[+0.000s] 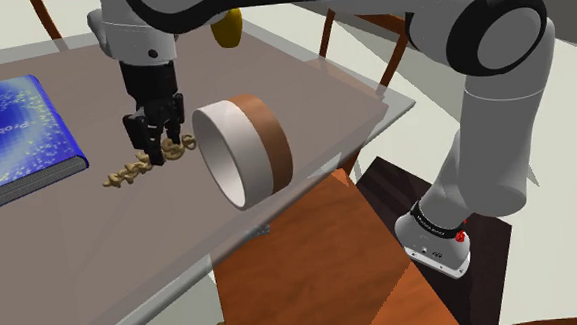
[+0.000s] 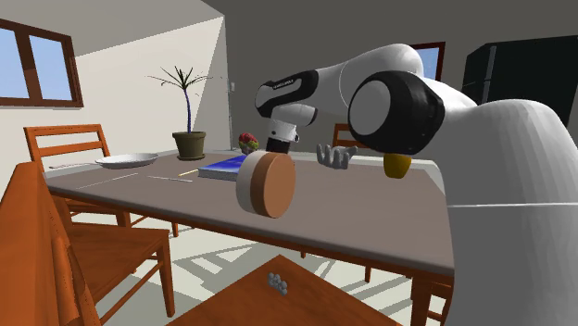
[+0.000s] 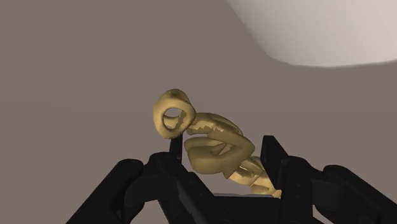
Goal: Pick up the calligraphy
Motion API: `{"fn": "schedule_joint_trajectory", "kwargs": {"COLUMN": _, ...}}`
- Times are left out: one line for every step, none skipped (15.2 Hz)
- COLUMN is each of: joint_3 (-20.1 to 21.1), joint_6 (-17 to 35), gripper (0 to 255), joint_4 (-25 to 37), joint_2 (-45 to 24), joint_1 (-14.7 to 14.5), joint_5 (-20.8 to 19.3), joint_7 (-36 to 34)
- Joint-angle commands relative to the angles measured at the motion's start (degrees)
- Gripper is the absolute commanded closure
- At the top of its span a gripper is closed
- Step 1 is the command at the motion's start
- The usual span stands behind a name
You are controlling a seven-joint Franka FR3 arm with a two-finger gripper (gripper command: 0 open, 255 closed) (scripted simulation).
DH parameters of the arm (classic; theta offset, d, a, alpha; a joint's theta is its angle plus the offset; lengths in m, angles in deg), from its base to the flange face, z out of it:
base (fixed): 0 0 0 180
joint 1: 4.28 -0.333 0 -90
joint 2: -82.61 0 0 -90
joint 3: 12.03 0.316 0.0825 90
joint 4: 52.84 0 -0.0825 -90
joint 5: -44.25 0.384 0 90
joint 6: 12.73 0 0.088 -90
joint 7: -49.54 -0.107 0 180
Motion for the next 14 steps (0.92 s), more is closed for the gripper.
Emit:
{"fn": "schedule_joint_trajectory", "kwargs": {"joint_3": 0.0, "joint_6": -1.5, "gripper": 255, "joint_4": 1.7, "joint_2": -0.1, "joint_1": -0.1, "joint_5": -0.1, "joint_7": -0.3}}
{"fn": "schedule_joint_trajectory", "kwargs": {"joint_3": 0.1, "joint_6": -2.4, "gripper": 255, "joint_4": 2.6, "joint_2": -0.2, "joint_1": -0.2, "joint_5": -0.1, "joint_7": -0.5}}
{"fn": "schedule_joint_trajectory", "kwargs": {"joint_3": 0.1, "joint_6": -3.2, "gripper": 255, "joint_4": 3.6, "joint_2": -0.4, "joint_1": -0.3, "joint_5": -0.2, "joint_7": -0.7}}
{"fn": "schedule_joint_trajectory", "kwargs": {"joint_3": 0.1, "joint_6": -4.0, "gripper": 255, "joint_4": 4.6, "joint_2": -0.5, "joint_1": -0.4, "joint_5": -0.3, "joint_7": -0.9}}
{"fn": "schedule_joint_trajectory", "kwargs": {"joint_3": 0.1, "joint_6": -4.9, "gripper": 255, "joint_4": 5.7, "joint_2": -0.7, "joint_1": -0.5, "joint_5": -0.4, "joint_7": -1.0}}
{"fn": "schedule_joint_trajectory", "kwargs": {"joint_3": 0.1, "joint_6": -5.7, "gripper": 255, "joint_4": 6.8, "joint_2": -0.9, "joint_1": -0.7, "joint_5": -0.5, "joint_7": -1.2}}
{"fn": "schedule_joint_trajectory", "kwargs": {"joint_3": 0.1, "joint_6": -6.6, "gripper": 255, "joint_4": 7.9, "joint_2": -1.2, "joint_1": -0.8, "joint_5": -0.5, "joint_7": -1.4}}
{"fn": "schedule_joint_trajectory", "kwargs": {"joint_3": 0.1, "joint_6": -7.5, "gripper": 255, "joint_4": 9.0, "joint_2": -1.4, "joint_1": -0.9, "joint_5": -0.7, "joint_7": -1.6}}
{"fn": "schedule_joint_trajectory", "kwargs": {"joint_3": 0.1, "joint_6": -8.4, "gripper": 255, "joint_4": 10.3, "joint_2": -1.7, "joint_1": -1.1, "joint_5": -0.8, "joint_7": -1.8}}
{"fn": "schedule_joint_trajectory", "kwargs": {"joint_3": 0.2, "joint_6": -9.3, "gripper": 255, "joint_4": 11.5, "joint_2": -2.0, "joint_1": -1.3, "joint_5": -0.9, "joint_7": -2.0}}
{"fn": "schedule_joint_trajectory", "kwargs": {"joint_3": 0.2, "joint_6": -10.3, "gripper": 255, "joint_4": 12.9, "joint_2": -2.4, "joint_1": -1.4, "joint_5": -1.0, "joint_7": -2.3}}
{"fn": "schedule_joint_trajectory", "kwargs": {"joint_3": 0.2, "joint_6": -11.2, "gripper": 255, "joint_4": 14.2, "joint_2": -2.8, "joint_1": -1.6, "joint_5": -1.2, "joint_7": -2.5}}
{"fn": "schedule_joint_trajectory", "kwargs": {"joint_3": 0.2, "joint_6": -11.4, "gripper": 255, "joint_4": 14.5, "joint_2": -2.8, "joint_1": -1.7, "joint_5": -1.2, "joint_7": -2.5}}
{"fn": "schedule_joint_trajectory", "kwargs": {"joint_3": 0.2, "joint_6": -11.4, "gripper": 255, "joint_4": 14.5, "joint_2": -2.8, "joint_1": -1.7, "joint_5": -1.2, "joint_7": -2.5}}
